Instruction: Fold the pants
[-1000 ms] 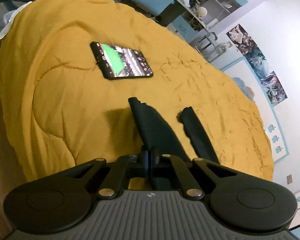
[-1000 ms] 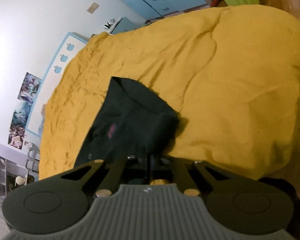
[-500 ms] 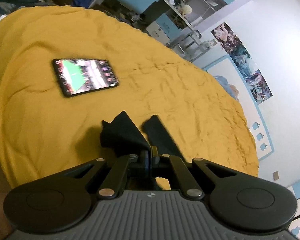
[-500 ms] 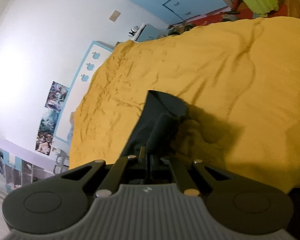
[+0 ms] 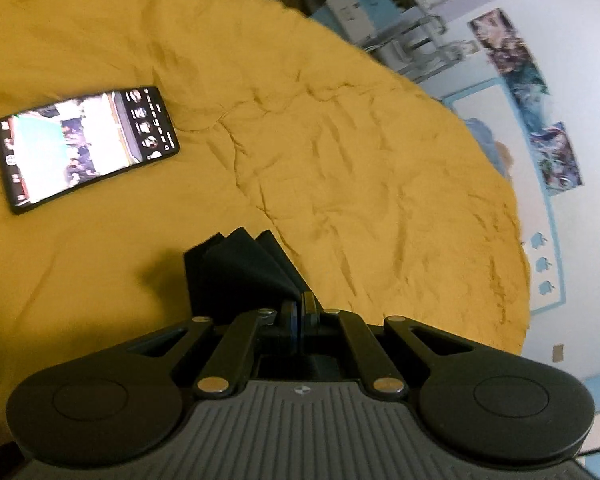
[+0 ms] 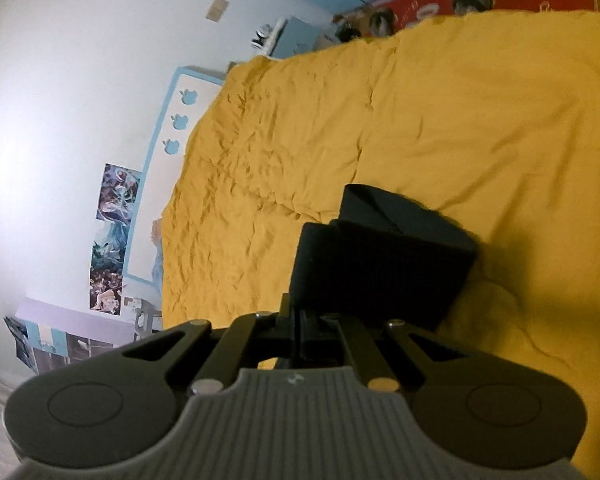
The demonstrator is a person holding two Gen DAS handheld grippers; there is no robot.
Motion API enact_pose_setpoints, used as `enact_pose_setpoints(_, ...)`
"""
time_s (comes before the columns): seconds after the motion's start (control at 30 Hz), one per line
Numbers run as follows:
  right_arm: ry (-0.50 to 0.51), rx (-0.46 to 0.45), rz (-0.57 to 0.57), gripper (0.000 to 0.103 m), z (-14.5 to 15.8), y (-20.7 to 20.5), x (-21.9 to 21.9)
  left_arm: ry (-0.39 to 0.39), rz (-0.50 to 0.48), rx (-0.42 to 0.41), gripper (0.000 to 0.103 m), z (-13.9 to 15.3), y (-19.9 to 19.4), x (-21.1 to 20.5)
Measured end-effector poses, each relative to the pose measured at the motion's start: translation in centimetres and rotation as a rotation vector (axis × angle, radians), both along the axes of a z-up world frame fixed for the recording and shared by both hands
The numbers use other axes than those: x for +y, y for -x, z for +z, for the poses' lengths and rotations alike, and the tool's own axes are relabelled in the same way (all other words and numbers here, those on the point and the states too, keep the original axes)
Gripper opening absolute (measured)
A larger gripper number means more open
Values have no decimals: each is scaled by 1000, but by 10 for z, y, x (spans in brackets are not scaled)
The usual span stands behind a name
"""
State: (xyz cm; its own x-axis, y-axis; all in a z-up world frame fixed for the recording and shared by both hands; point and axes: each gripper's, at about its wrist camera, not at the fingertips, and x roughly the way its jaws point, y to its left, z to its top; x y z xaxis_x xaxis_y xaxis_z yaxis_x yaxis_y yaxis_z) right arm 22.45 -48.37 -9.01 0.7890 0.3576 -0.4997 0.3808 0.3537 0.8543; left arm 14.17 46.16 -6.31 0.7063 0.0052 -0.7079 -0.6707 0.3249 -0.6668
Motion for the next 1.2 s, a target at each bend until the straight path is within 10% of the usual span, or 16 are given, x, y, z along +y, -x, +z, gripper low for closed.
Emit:
enact_pose_setpoints(0.5, 89, 187, 100, 0, -40, -172, 9, 1, 14, 162, 0, -39, -116, 2)
enact_pose_setpoints(0.97, 113, 274, 116, 4, -100, -236, 15, -65, -2, 280, 2, -85, -167, 4)
enact_pose_setpoints(1.2, 323, 169, 95, 17, -72, -226, 12, -315, 43, 253, 11, -48, -145, 25)
